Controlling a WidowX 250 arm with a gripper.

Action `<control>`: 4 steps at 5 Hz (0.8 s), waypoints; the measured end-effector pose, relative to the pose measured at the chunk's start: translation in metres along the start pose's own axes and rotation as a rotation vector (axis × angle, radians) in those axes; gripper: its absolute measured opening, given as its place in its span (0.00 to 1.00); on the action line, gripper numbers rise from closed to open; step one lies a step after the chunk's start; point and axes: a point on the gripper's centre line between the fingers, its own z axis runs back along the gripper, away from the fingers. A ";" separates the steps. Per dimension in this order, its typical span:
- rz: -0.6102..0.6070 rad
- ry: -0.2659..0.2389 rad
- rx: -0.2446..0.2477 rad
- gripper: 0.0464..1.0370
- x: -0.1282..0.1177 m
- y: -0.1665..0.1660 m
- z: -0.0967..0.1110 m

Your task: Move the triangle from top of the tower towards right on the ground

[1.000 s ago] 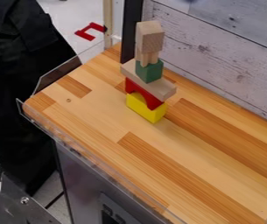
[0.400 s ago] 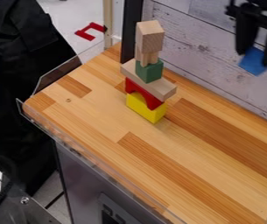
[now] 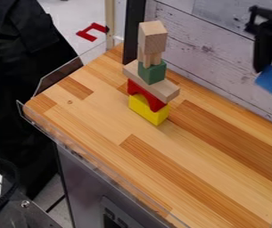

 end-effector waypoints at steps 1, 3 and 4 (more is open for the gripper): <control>0.059 0.021 0.040 0.46 -0.006 0.009 -0.017; 0.068 0.043 -0.077 0.46 -0.013 0.007 -0.053; 0.109 0.104 -0.048 0.46 -0.016 0.004 -0.078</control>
